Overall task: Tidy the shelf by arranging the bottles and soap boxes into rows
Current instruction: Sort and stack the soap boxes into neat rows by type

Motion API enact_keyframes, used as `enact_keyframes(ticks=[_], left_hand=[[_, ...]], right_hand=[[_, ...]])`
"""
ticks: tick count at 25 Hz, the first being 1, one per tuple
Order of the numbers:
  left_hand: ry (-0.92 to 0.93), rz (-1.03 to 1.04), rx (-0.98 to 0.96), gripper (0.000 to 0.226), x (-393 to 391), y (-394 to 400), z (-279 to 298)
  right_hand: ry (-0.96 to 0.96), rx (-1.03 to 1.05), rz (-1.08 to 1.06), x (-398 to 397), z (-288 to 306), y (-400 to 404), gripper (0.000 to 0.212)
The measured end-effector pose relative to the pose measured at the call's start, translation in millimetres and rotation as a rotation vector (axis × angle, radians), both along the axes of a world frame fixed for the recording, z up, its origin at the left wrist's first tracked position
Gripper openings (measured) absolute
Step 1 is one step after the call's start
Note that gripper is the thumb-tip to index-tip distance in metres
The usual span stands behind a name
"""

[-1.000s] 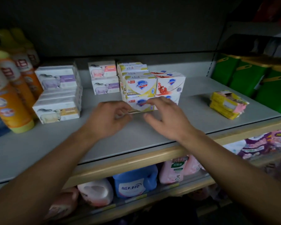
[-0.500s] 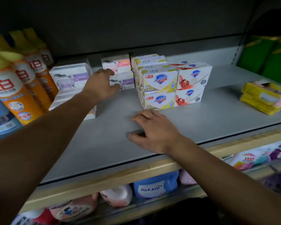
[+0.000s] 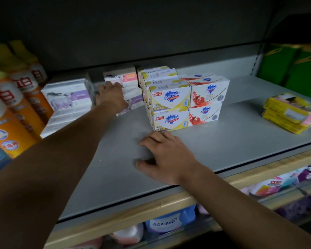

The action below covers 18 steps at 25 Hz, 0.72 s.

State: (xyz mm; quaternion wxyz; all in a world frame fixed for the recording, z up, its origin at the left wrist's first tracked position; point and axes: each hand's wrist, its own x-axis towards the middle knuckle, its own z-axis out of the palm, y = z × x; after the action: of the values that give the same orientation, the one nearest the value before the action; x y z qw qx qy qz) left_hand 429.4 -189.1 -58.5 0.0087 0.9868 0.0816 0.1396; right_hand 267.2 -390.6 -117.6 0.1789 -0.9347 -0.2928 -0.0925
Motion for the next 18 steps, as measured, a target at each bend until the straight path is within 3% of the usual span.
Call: enact_keyframes(ticks=[3,9,11,14,16,18], left_hand=[[-0.035,-0.06,-0.163,0.055,-11,-3,2],[-0.423,-0.173,-0.404,0.045,-102,6,29],[-0.391,-0.206,-0.576,0.037,-148,14,28],[-0.243,-0.326,-0.998,0.029,-201,24,21],[-0.143,-0.369,-1.217,0.03,-222,29,17],[-0.052,-0.351,-1.371,0.032,-233,36,12]], right_hand=[[0.009,-0.008,-0.006,1,1,-1,0.058],[0.095,-0.045,-0.006,0,9,0,0.065],[0.164,0.066,-0.024,0,17,1,0.077],[0.177,0.427,0.105,-2,34,7,0.101],[0.053,0.434,0.274,-5,45,16,0.098],[-0.042,0.39,0.377,-8,51,26,0.081]])
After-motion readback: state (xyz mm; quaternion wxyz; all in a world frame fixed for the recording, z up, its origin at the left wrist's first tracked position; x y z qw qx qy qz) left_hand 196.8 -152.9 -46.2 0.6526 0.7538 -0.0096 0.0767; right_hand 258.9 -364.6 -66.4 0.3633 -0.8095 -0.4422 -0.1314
